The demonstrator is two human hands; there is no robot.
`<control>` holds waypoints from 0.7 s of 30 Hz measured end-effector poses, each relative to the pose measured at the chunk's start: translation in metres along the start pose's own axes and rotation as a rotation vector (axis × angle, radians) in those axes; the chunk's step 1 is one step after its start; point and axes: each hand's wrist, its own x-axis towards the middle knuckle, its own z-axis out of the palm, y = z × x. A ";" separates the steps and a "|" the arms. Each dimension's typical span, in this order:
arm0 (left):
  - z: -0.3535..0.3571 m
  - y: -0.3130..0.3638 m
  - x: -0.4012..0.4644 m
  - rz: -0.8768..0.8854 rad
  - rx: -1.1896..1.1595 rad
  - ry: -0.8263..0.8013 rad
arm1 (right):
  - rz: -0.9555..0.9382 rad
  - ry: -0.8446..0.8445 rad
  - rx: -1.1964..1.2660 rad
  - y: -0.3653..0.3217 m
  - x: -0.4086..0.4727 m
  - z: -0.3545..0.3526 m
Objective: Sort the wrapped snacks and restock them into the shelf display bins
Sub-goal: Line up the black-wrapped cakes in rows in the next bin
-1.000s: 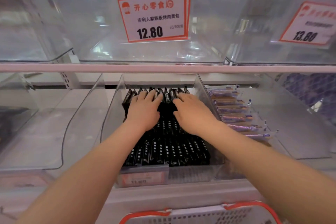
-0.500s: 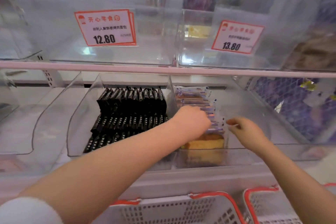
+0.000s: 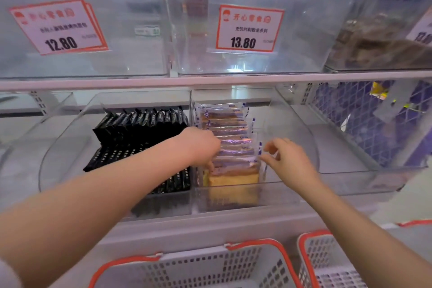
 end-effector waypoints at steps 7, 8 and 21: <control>0.059 0.021 -0.070 -0.147 -0.579 0.867 | -0.479 -0.049 -0.128 -0.037 -0.060 0.031; 0.070 0.023 -0.077 -0.199 -0.641 0.813 | -0.467 -0.075 -0.153 -0.042 -0.061 0.038; 0.118 0.031 -0.080 -0.262 -0.643 0.619 | -0.336 -0.035 -0.196 -0.072 -0.063 0.062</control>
